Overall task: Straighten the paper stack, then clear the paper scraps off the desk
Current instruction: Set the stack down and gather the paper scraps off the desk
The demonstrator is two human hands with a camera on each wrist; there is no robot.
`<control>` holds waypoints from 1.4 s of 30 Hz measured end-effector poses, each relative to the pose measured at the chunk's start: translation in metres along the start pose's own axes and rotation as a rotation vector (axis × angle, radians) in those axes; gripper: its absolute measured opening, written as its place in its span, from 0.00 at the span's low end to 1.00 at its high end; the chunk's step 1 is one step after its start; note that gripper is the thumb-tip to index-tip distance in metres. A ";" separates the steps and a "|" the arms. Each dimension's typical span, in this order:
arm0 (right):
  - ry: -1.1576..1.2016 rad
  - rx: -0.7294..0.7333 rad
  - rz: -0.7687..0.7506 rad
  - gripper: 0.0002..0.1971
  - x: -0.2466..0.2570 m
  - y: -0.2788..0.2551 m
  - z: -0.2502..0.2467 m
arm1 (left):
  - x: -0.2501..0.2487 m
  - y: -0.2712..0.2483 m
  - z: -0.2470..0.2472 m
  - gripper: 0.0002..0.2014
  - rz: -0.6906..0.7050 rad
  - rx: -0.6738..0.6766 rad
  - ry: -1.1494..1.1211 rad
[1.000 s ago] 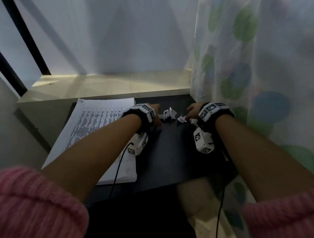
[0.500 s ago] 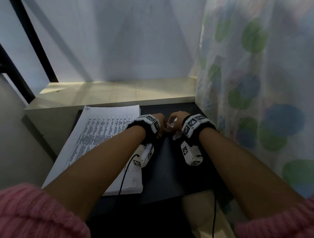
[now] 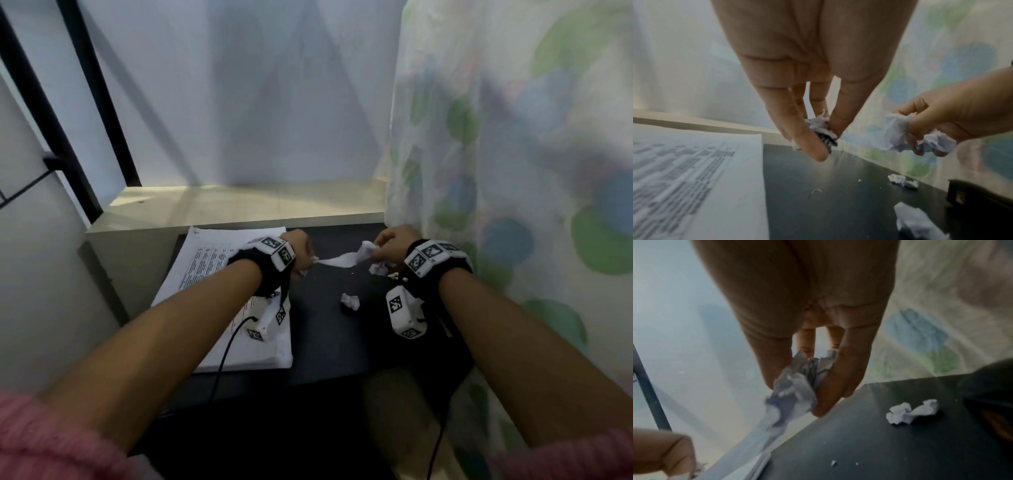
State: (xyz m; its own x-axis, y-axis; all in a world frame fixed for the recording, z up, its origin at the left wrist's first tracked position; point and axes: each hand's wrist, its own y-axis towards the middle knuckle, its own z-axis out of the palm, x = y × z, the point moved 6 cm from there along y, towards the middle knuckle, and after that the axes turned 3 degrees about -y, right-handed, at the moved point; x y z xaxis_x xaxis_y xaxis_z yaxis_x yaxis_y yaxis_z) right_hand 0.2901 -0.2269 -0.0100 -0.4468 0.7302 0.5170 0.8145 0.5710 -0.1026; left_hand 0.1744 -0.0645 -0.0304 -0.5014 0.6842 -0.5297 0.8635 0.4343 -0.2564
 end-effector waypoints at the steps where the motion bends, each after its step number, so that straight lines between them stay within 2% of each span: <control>1: 0.020 -0.010 0.008 0.05 0.001 -0.006 -0.004 | 0.001 -0.008 -0.005 0.10 0.001 -0.013 -0.020; 6: 0.054 -0.022 -0.003 0.04 0.012 -0.036 -0.006 | 0.009 -0.052 -0.023 0.06 -0.015 -0.059 -0.149; 9: 0.064 -0.008 -0.002 0.04 0.019 -0.049 0.002 | 0.015 -0.076 -0.034 0.05 -0.017 -0.093 -0.140; 15: 0.071 -0.035 0.023 0.08 0.025 -0.062 0.001 | 0.035 -0.103 -0.045 0.10 -0.046 -0.154 -0.162; 18: 0.101 -0.116 0.069 0.07 0.019 -0.061 -0.014 | 0.034 -0.104 -0.042 0.11 -0.035 -0.150 -0.170; 22: 0.121 -0.205 0.127 0.05 0.000 -0.053 -0.032 | 0.024 -0.091 -0.027 0.13 -0.011 -0.101 -0.120; 27: 0.082 -0.202 0.156 0.11 -0.027 -0.034 -0.031 | 0.004 -0.059 -0.003 0.15 0.050 -0.091 0.053; 31: -0.001 -0.165 0.131 0.13 -0.033 -0.024 -0.026 | -0.006 -0.027 0.011 0.17 0.032 -0.101 0.148; 34: -0.063 -0.121 0.120 0.15 -0.033 -0.017 -0.018 | -0.007 -0.008 0.023 0.19 -0.001 -0.050 0.218; 38: -0.170 -0.049 0.120 0.22 -0.030 -0.003 -0.005 | -0.010 0.009 0.032 0.18 -0.027 0.012 0.284; 41: -0.172 0.043 0.152 0.20 -0.035 0.007 0.008 | -0.011 0.017 0.040 0.22 -0.060 0.059 0.357; 42: -0.192 0.050 0.155 0.22 -0.037 0.010 0.012 | -0.012 0.020 0.042 0.22 -0.063 0.061 0.380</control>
State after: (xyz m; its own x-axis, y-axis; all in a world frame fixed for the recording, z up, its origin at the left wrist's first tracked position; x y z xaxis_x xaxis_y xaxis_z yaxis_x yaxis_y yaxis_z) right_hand 0.3103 -0.2439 -0.0400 -0.3844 0.8654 0.3215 0.8612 0.4616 -0.2126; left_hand 0.2003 -0.0884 -0.0635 -0.5277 0.8308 -0.1770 0.8265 0.4542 -0.3326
